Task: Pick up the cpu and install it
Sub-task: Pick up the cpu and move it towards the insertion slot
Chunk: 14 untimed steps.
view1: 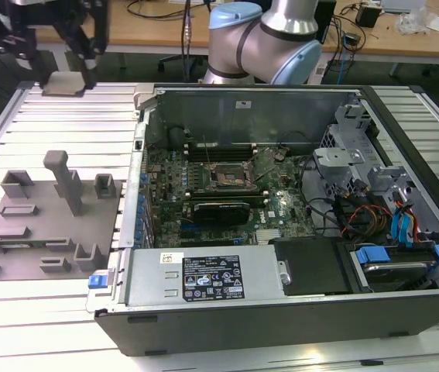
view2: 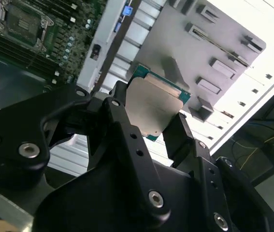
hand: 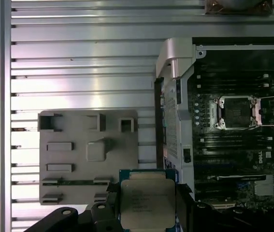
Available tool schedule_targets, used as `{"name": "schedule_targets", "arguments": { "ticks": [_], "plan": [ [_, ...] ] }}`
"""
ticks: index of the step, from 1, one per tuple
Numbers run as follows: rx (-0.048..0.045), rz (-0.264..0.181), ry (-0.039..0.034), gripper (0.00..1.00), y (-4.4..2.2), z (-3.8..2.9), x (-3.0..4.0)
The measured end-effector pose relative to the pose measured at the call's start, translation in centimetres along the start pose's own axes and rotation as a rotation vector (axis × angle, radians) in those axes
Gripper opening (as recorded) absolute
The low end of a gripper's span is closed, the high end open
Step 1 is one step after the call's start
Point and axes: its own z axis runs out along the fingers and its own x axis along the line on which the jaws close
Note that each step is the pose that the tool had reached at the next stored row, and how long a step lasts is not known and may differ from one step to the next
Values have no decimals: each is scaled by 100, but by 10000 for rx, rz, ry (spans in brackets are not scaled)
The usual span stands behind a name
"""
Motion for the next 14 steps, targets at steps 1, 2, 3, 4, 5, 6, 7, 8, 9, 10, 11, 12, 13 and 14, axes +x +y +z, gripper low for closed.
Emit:
{"name": "schedule_targets", "arguments": {
  "ticks": [1, 2, 3, 4, 5, 6, 7, 8, 9, 10, 11, 12, 13, 14],
  "plan": [
    [2, 3, 18, 55, 2, 4, -51],
    [2, 5, 34, 55, 3, 8, -97],
    [1, 3, 63, 55, 4, 17, -185],
    [3, 6, 85, 55, 6, 23, -245],
    [4, 7, 112, 55, 8, 30, -322],
    [4, 8, 144, 55, 10, 41, -426],
    [5, 10, 163, 55, 12, 46, -488],
    [6, 9, 177, 55, 13, 50, -538],
    [6, 10, 194, 55, 14, 56, -610],
    [5, 13, 202, 55, 16, 59, -653],
    [6, 11, 211, 55, 17, 62, -701],
    [6, 12, 221, 55, 18, 66, -760],
    [7, 13, 229, 55, 19, 69, -808],
    [8, 12, 241, 55, 21, 72, -866]
  ]
}}
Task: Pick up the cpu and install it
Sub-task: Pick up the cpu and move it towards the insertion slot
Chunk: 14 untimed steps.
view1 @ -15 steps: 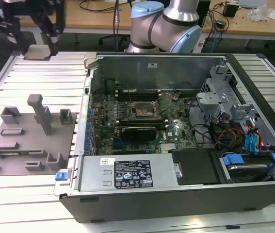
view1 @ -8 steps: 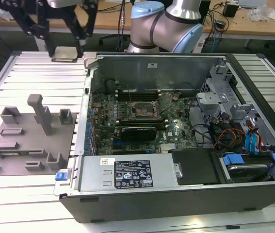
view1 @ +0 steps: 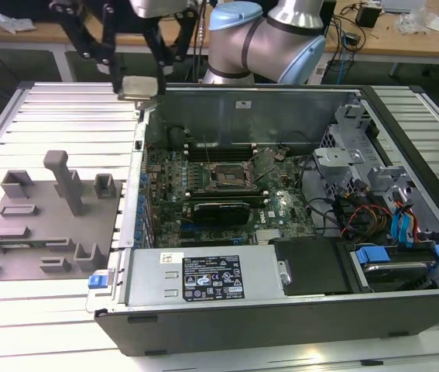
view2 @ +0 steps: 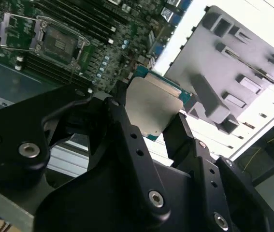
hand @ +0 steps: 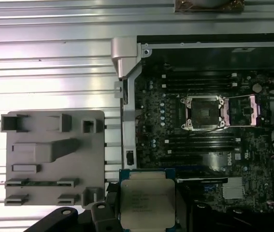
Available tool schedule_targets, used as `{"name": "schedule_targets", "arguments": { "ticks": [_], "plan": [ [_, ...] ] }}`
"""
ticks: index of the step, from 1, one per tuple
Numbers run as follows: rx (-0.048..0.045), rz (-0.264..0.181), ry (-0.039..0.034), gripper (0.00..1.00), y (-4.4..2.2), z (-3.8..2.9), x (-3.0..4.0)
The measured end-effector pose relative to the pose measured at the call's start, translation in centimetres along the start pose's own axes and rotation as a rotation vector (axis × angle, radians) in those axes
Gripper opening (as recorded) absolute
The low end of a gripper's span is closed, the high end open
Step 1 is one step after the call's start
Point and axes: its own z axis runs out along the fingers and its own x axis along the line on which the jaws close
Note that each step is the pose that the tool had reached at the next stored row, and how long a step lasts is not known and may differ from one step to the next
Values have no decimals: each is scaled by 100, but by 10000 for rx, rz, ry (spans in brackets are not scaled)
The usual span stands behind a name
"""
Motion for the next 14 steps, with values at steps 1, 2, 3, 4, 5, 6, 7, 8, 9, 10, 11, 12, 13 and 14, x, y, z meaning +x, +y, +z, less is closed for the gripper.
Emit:
{"name": "schedule_targets", "arguments": {
  "ticks": [1, 2, 3, 4, 5, 6, 7, 8, 9, 10, 11, 12, 13, 14],
  "plan": [
    [0, 0, 8, 55, 1, 2, -47],
    [0, 3, 18, 55, 3, 5, -106],
    [0, 2, 26, 55, 4, 7, -162],
    [0, 2, 39, 55, 6, 8, -229],
    [0, 4, 47, 55, 7, 9, -279],
    [1, 3, 52, 55, 8, 10, -324],
    [1, 3, 58, 55, 10, 10, -378],
    [1, 4, 63, 55, 11, 11, -422],
    [1, 3, 67, 55, 13, 12, -464],
    [1, 2, 70, 55, 13, 13, -505],
    [1, 4, 73, 55, 15, 13, -540],
    [2, 4, 76, 55, 16, 13, -566],
    [1, 3, 77, 55, 16, 13, -585],
    [1, 5, 75, 55, 16, 14, -588]
  ]
}}
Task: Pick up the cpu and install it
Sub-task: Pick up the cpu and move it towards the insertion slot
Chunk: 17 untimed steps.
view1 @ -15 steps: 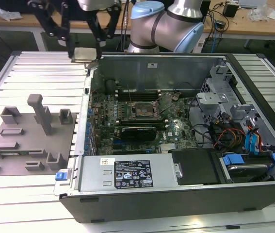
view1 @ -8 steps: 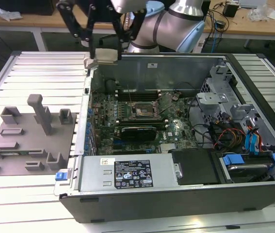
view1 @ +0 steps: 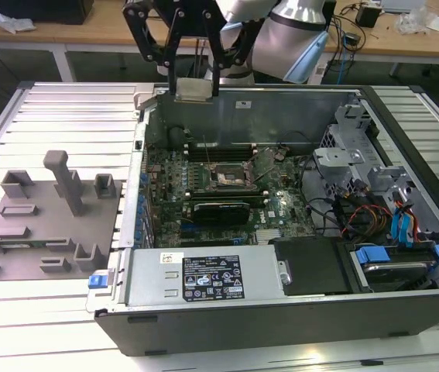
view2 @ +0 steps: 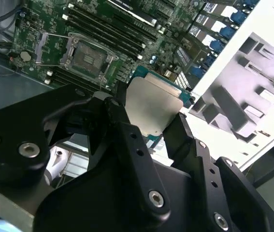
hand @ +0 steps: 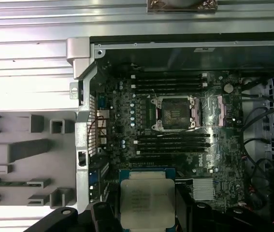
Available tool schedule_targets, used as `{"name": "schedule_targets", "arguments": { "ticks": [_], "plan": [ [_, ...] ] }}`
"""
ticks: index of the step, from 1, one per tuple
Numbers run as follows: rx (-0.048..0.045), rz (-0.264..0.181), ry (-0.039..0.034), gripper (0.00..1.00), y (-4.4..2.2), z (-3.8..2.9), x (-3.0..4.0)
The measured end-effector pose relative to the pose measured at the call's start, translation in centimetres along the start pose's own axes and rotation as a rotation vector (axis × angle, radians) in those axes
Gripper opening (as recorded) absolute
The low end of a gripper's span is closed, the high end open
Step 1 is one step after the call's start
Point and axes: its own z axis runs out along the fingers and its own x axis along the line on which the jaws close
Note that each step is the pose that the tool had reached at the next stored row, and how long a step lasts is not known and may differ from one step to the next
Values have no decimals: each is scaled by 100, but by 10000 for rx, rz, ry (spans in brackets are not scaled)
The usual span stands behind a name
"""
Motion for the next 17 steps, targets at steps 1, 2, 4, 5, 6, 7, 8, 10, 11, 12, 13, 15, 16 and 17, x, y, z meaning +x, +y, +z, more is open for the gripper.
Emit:
{"name": "schedule_targets", "arguments": {
  "ticks": [1, 2, 4, 5, 6, 7, 8, 10, 11, 12, 13, 15, 16, 17],
  "plan": [
    [0, -1, 0, 55, 0, 0, -1],
    [-1, -2, -1, 55, 0, 2, -2],
    [0, -4, 0, 55, -1, 29, -11],
    [-1, -2, 0, 55, -2, 51, -21],
    [0, -2, 0, 55, -2, 72, -39],
    [1, -2, 1, 55, -2, 89, -57],
    [0, -1, 0, 55, -1, 112, -82],
    [-1, -1, 0, 55, 4, 164, -147],
    [1, -1, 1, 55, 8, 182, -173],
    [1, -2, 1, 55, 13, 208, -208],
    [0, -1, 0, 55, 24, 245, -256],
    [1, -1, 1, 55, 37, 283, -304],
    [0, -5, 1, 55, 53, 319, -344],
    [-1, -8, 0, 55, 73, 353, -378]
  ]
}}
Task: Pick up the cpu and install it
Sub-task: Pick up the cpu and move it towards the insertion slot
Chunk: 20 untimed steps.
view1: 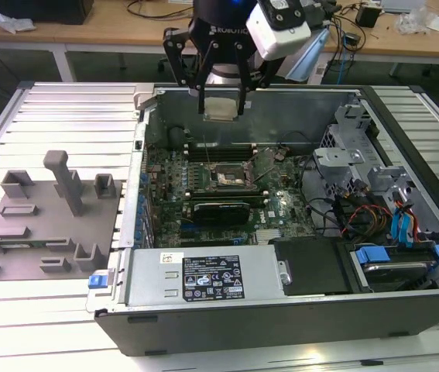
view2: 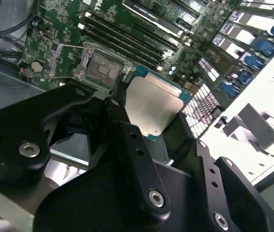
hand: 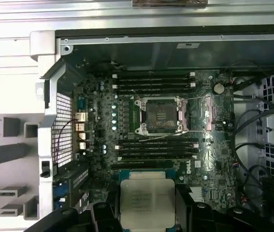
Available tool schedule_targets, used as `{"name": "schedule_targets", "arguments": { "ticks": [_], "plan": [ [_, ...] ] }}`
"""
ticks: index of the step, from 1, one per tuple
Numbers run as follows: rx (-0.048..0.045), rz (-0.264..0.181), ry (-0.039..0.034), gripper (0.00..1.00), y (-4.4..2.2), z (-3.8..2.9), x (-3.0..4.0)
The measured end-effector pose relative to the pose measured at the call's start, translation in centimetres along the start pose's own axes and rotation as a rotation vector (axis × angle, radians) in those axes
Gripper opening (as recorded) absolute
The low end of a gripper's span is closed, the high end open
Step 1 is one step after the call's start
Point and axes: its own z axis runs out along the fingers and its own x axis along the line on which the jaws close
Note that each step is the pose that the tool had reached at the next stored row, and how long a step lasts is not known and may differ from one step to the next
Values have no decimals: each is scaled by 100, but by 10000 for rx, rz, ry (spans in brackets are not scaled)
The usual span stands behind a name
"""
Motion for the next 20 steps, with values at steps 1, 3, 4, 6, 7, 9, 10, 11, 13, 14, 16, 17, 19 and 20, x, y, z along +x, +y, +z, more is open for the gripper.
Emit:
{"name": "schedule_targets", "arguments": {
  "ticks": [1, 3, 4, 6, 7, 9, 10, 11, 13, 14, 16, 17, 19, 20],
  "plan": [
    [2, -3, 2, 55, 21, 28, -28],
    [1, -11, 1, 55, 48, 63, -62],
    [1, -17, 2, 55, 67, 90, -89],
    [2, -20, 2, 55, 85, 125, -123],
    [1, -23, 1, 55, 95, 152, -147],
    [2, -26, 2, 55, 109, 201, -191],
    [2, -27, 2, 55, 115, 220, -206],
    [1, -28, 2, 55, 121, 244, -226],
    [0, -30, 2, 55, 131, 290, -264],
    [2, -33, 3, 55, 135, 324, -288],
    [3, -39, 3, 55, 140, 366, -313],
    [3, -43, 3, 55, 144, 386, -322],
    [3, -67, 4, 55, 163, 432, -329],
    [3, -86, 5, 55, 171, 447, -330]
  ]
}}
